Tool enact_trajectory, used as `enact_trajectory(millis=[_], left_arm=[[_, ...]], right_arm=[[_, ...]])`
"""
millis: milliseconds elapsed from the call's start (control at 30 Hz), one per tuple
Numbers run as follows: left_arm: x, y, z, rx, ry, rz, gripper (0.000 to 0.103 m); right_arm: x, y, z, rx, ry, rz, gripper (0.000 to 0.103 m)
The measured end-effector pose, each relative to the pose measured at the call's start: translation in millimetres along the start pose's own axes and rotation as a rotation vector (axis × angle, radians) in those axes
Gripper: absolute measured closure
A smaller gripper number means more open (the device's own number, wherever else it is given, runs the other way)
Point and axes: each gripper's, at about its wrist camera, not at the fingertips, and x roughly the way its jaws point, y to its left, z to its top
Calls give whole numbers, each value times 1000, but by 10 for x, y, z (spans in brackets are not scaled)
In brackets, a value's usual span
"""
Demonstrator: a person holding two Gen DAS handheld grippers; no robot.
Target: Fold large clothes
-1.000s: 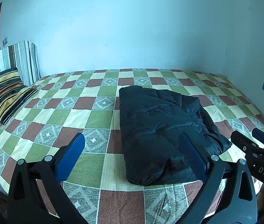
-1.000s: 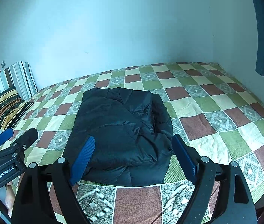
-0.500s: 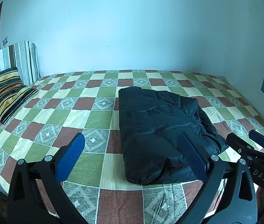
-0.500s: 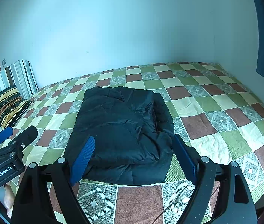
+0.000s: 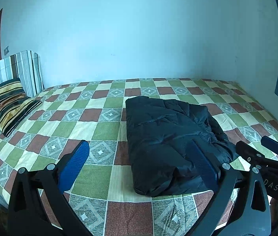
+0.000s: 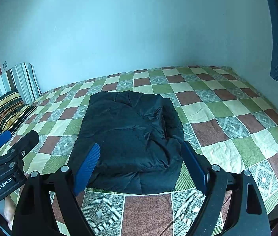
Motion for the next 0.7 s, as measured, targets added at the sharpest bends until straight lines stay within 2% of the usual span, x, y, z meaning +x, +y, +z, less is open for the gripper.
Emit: enact_trajectory(millis=[700], left_arm=[[150,8,-57,2,29,2,2]], right_arm=[[107,-56,-40,-4,32,7,20]])
